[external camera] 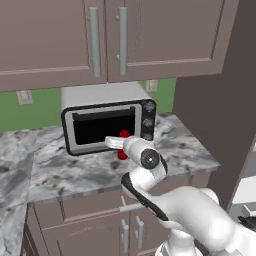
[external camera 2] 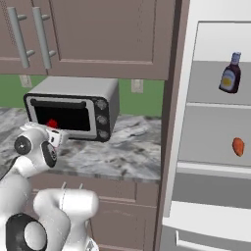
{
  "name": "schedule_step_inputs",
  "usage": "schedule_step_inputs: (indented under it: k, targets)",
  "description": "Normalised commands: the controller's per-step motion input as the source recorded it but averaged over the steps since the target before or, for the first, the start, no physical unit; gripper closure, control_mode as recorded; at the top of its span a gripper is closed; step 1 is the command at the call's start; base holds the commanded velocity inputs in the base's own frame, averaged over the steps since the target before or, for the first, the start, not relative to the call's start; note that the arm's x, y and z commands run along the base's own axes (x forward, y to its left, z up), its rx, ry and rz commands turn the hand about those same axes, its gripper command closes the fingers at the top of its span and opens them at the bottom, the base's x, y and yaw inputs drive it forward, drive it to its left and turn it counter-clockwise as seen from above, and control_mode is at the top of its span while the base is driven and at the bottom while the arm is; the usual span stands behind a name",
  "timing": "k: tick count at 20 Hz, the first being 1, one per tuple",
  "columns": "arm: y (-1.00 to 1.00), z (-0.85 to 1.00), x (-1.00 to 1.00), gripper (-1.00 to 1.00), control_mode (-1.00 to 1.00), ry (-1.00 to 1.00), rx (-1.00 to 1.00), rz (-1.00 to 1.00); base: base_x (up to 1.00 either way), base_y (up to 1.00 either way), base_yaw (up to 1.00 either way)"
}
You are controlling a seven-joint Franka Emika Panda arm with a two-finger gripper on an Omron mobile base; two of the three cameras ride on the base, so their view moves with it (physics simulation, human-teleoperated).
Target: Place the ketchup and condiment bottle from the counter to the top shelf of the fridge. If the existing items in the fridge are on the top shelf, move them to other shelves.
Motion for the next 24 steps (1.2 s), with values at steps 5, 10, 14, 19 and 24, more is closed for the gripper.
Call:
schedule_step_inputs:
  k: [5,10,14,19,24]
  targets:
    - [-0.43,1.00,-1.00,1.00,-1.00,0.00,0.06,-0.07,0.00,0.00,0.00]
    - [-0.71,1.00,-0.97,1.00,-1.00,0.00,0.07,-0.07,0.00,0.00,0.00]
    - [-0.45,1.00,-0.75,1.00,-1.00,0.00,0.01,-0.01,0.00,0.00,0.00]
    - [-0.20,0.41,-0.29,1.00,-1.00,0.00,0.00,0.00,0.00,0.00,0.00]
    - [-0.21,0.00,-0.29,1.00,-1.00,0.00,0.00,0.00,0.00,0.00,0.00]
